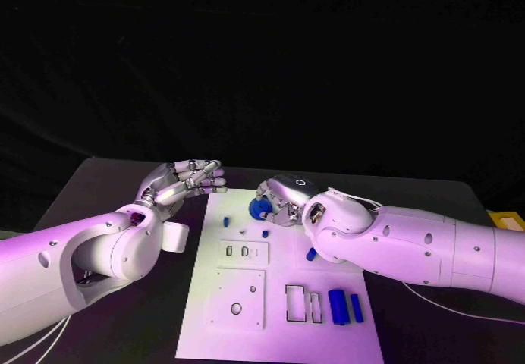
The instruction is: Assemble the parts on the task board
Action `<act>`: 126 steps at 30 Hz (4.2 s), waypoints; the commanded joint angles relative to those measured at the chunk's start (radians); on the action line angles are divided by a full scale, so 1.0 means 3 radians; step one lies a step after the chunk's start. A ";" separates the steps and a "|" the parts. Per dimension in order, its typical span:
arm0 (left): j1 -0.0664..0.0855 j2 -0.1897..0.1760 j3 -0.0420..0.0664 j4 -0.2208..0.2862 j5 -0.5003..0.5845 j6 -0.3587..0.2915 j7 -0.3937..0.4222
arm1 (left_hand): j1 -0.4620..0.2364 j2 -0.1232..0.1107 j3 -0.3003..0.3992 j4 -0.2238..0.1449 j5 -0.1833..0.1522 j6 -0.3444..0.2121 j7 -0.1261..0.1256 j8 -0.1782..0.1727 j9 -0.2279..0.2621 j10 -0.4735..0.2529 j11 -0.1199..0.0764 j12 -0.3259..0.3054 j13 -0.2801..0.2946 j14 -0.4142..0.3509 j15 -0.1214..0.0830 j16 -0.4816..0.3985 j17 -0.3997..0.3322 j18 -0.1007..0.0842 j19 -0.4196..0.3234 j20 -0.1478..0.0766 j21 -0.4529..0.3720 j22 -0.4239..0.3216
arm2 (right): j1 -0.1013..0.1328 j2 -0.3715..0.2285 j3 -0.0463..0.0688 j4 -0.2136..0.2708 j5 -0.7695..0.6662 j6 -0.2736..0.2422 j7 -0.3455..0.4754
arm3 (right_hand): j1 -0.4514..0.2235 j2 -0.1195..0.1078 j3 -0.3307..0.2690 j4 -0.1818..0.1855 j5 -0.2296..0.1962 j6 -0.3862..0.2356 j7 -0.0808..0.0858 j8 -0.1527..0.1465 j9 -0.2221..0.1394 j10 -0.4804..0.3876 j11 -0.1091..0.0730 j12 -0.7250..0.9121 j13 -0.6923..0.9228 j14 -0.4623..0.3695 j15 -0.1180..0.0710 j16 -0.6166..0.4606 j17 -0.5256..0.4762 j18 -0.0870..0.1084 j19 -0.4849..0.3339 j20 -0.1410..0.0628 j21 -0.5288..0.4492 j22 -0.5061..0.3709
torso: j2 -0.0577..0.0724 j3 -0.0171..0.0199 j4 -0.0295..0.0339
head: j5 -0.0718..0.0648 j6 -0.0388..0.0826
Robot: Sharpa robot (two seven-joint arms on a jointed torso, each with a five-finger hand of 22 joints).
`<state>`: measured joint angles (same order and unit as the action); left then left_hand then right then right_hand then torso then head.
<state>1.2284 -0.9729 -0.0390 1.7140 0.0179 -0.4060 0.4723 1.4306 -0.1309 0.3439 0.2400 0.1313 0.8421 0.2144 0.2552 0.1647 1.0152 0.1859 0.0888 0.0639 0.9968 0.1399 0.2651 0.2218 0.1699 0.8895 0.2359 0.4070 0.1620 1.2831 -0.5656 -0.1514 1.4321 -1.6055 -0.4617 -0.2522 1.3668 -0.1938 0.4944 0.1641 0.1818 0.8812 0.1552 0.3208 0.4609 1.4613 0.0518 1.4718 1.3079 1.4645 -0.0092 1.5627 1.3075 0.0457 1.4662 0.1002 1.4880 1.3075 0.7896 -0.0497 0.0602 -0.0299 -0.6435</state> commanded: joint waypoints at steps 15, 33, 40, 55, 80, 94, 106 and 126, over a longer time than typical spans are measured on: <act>0.0004 0.0005 0.0003 0.0010 0.0005 0.0067 0.0012 | -0.0023 -0.0010 0.0015 0.0002 -0.0012 -0.0021 0.0129 -0.0017 -0.0006 -0.0004 0.0019 -0.0019 0.0005 -0.0030 0.0002 -0.0021 0.0005 0.0036 -0.0018 0.0007 -0.0014 -0.0005 | -0.0006 0.0091 -0.0009 -0.0109 -0.0017 0.0157 -0.0004 | -0.0131 -0.0063 0.0067 -0.0020 -0.0086 -0.0058 0.0006 -0.0095 0.0042 -0.0010 0.0069 -0.0041 0.0423 0.0344 0.0036 0.0012 0.0834 -0.0052 0.0080 0.0019 -0.0020 0.0551 | 0.0004 -0.0001 0.0003 | 0.0012 -0.0006; 0.0004 -0.0004 0.0003 0.0010 0.0005 0.0063 0.0009 | -0.0023 -0.0010 0.0015 0.0002 -0.0012 -0.0021 0.0129 -0.0017 -0.0006 -0.0004 0.0019 -0.0019 0.0005 -0.0030 0.0002 -0.0021 0.0005 0.0036 -0.0018 0.0007 -0.0014 -0.0005 | -0.0007 0.0085 -0.0013 -0.0155 0.0132 0.0403 0.0010 | -0.0518 -0.0068 -0.0155 0.0216 0.0027 -0.0123 0.0058 -0.0338 0.0016 -0.0080 0.0129 -0.0095 0.0357 0.0344 0.0098 0.0013 0.0834 -0.0038 0.0045 0.0091 -0.0066 0.0525 | 0.0001 0.0001 0.0000 | 0.0012 -0.0014; 0.0004 -0.0005 0.0003 0.0010 0.0005 0.0063 0.0008 | -0.0022 -0.0013 0.0027 -0.0006 -0.0013 -0.0023 0.0131 -0.0022 -0.0007 -0.0005 0.0022 -0.0028 0.0005 -0.0033 0.0004 -0.0029 0.0009 0.0037 -0.0024 0.0009 -0.0016 -0.0008 | -0.0007 0.0068 -0.0013 -0.0159 0.0231 0.0443 0.0019 | -0.0591 -0.0050 -0.0210 0.0295 0.0061 -0.0111 0.0051 -0.0361 0.0023 -0.0082 0.0122 -0.0094 0.0358 0.0346 0.0091 0.0017 0.0846 -0.0039 0.0048 0.0084 -0.0065 0.0531 | 0.0003 0.0004 -0.0003 | 0.0015 -0.0011; 0.0004 -0.0007 0.0003 0.0008 0.0005 0.0063 0.0008 | -0.0027 -0.0012 0.0032 -0.0005 -0.0014 -0.0025 0.0133 -0.0024 -0.0008 -0.0007 0.0023 -0.0032 0.0005 -0.0033 0.0005 -0.0031 0.0012 0.0037 -0.0026 0.0010 -0.0017 -0.0010 | -0.0010 -0.0012 -0.0013 -0.0114 0.0237 0.0264 0.0003 | -0.0571 -0.0036 -0.0221 0.0314 0.0173 -0.0091 0.0043 -0.0378 0.0033 -0.0055 0.0115 -0.0069 0.0386 0.0351 0.0084 0.0023 0.0864 -0.0047 0.0070 0.0078 -0.0043 0.0558 | 0.0003 0.0002 -0.0001 | 0.0002 -0.0004; 0.0002 0.0005 0.0002 -0.0072 0.0009 0.0104 0.0027 | -0.0031 -0.0012 0.0039 -0.0006 -0.0014 -0.0025 0.0131 -0.0026 -0.0009 -0.0005 0.0023 -0.0037 0.0006 -0.0034 0.0006 -0.0035 0.0015 0.0037 -0.0028 0.0012 -0.0017 -0.0011 | 0.0134 -0.1441 0.0031 0.0468 0.2192 0.0411 0.1156 | -0.0058 -0.0114 -0.0169 -0.0076 0.0178 -0.0002 -0.0021 -0.0475 0.0060 -0.0055 0.0059 -0.0069 0.0385 0.0348 0.0043 0.0018 0.0851 -0.0031 0.0029 0.0050 -0.0103 0.0525 | -0.0042 0.0045 -0.0077 | -0.0045 0.0017; -0.0003 0.0036 0.0001 -0.0109 0.0010 0.0132 0.0037 | -0.0031 -0.0015 0.0042 -0.0009 -0.0014 -0.0023 0.0128 -0.0025 -0.0009 0.0000 0.0021 -0.0037 0.0007 -0.0033 0.0005 -0.0037 0.0017 0.0038 -0.0029 0.0012 -0.0017 -0.0012 | 0.0008 -0.1601 0.0011 0.0194 0.1842 0.0424 0.1310 | -0.0030 -0.0154 -0.0224 -0.0141 0.0152 -0.0152 0.0064 -0.0621 0.0032 -0.0075 0.0123 -0.0091 0.0361 0.0348 0.0083 0.0019 0.0853 -0.0034 0.0030 0.0059 -0.0109 0.0531 | -0.0052 0.0080 -0.0097 | -0.0077 -0.0009; -0.0006 0.0043 0.0000 -0.0115 0.0010 0.0141 0.0051 | -0.0030 -0.0016 0.0044 -0.0010 -0.0014 -0.0023 0.0127 -0.0025 -0.0009 0.0001 0.0020 -0.0037 0.0007 -0.0033 0.0005 -0.0038 0.0017 0.0038 -0.0029 0.0012 -0.0017 -0.0013 | -0.0112 -0.1435 0.0011 0.0003 0.1780 0.0355 0.1287 | 0.0012 -0.0120 -0.0206 -0.0166 0.0172 -0.0159 0.0077 -0.0638 0.0035 -0.0072 0.0136 -0.0087 0.0365 0.0349 0.0097 0.0020 0.0858 -0.0033 0.0031 0.0076 -0.0110 0.0533 | -0.0049 0.0074 -0.0086 | -0.0079 -0.0037; -0.0006 0.0027 0.0000 -0.0117 0.0010 0.0157 0.0028 | -0.0030 -0.0016 0.0044 -0.0010 -0.0014 -0.0023 0.0127 -0.0025 -0.0009 0.0001 0.0020 -0.0037 0.0007 -0.0033 0.0005 -0.0038 0.0017 0.0038 -0.0029 0.0012 -0.0017 -0.0013 | -0.0214 -0.1274 0.0013 -0.0104 0.1684 0.0294 0.1194 | 0.0059 0.0009 -0.0068 -0.0216 0.0069 0.0016 0.0085 -0.0604 0.0065 -0.0048 0.0145 -0.0060 0.0393 0.0351 0.0110 0.0022 0.0864 -0.0034 0.0039 0.0098 -0.0106 0.0545 | -0.0054 0.0075 -0.0087 | -0.0038 -0.0072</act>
<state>1.2262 -0.9660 -0.0396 1.6781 0.0188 -0.3813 0.4727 1.4306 -0.1309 0.3521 0.2372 0.1313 0.8421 0.2143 0.2517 0.1637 1.0152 0.1859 0.0840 0.0646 0.9934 0.1434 0.2593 0.2259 0.1699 0.8861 0.2397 0.4070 0.1591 1.2205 -0.9494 -0.1473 1.4019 -1.0826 -0.3635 0.1165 1.3841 -0.1997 0.4681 0.0992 0.2061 0.8769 0.1814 0.1348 0.4794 1.4433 0.0948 1.4485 1.3075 1.4645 0.0162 1.5665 1.3075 0.0457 1.4660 0.1221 1.4559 1.3078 0.7743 -0.0272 0.0322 -0.0418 -0.6650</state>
